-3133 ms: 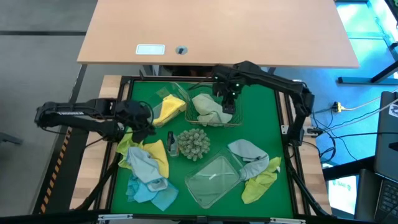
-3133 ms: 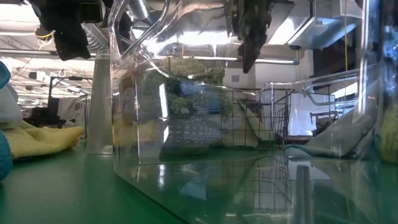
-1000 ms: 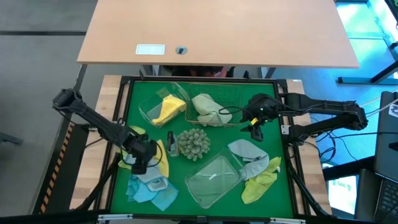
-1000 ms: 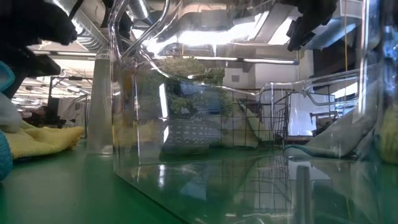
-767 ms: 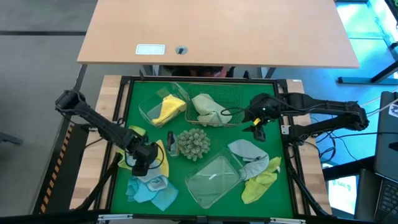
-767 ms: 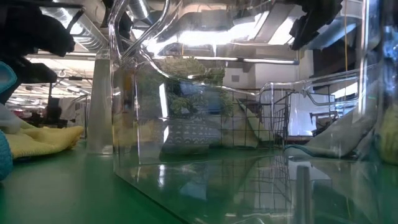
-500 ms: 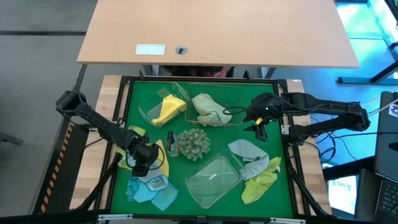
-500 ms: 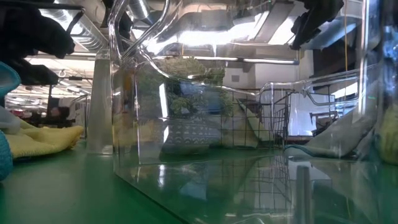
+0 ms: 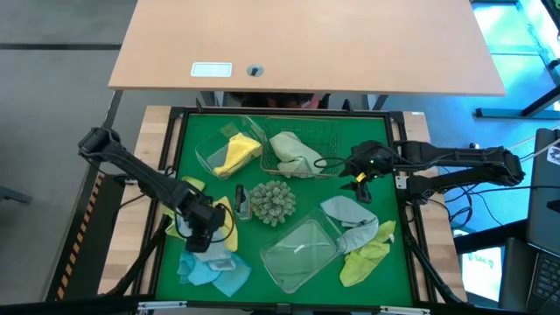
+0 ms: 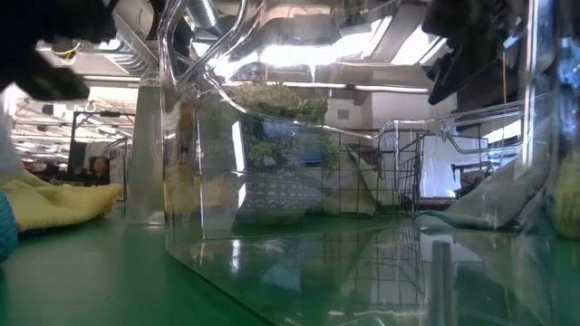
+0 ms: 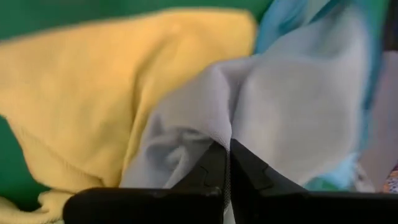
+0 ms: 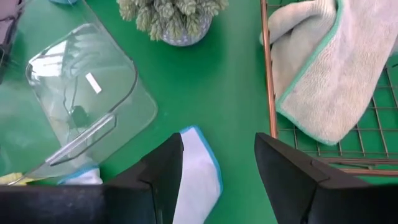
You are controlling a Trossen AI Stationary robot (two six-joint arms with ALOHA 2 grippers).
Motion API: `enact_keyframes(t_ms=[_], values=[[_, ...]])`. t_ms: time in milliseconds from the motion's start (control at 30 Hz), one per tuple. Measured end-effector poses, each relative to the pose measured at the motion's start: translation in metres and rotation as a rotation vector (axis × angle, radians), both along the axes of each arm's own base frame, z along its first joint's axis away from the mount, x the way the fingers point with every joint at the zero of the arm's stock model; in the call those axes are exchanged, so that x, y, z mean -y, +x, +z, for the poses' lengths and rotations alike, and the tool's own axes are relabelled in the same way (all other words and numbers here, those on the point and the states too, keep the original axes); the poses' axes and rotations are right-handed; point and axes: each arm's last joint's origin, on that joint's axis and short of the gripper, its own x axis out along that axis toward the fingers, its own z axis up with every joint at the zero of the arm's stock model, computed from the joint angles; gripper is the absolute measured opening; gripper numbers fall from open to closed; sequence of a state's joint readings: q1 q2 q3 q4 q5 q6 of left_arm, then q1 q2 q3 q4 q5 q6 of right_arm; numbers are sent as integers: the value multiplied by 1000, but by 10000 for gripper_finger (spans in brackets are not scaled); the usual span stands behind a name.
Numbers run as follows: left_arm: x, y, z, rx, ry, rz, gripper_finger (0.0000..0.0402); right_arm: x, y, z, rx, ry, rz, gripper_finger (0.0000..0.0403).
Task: Sort microfiber towel by color & place in baskets
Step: Put the left light blue microfiber towel into the bottom transparent bin
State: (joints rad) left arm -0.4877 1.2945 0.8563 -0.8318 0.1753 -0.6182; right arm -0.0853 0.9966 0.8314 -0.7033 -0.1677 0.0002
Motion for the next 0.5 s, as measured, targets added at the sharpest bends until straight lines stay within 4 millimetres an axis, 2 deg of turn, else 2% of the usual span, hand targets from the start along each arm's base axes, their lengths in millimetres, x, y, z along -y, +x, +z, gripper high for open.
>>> enact_keyframes(t_ms=[133,500], values=[[4,7,23,69,-28,-15,1,0,1,1,19,-1,0,198],[11,21,104,338,-136,-61,0,0,2,2,25,0,-2,198]])
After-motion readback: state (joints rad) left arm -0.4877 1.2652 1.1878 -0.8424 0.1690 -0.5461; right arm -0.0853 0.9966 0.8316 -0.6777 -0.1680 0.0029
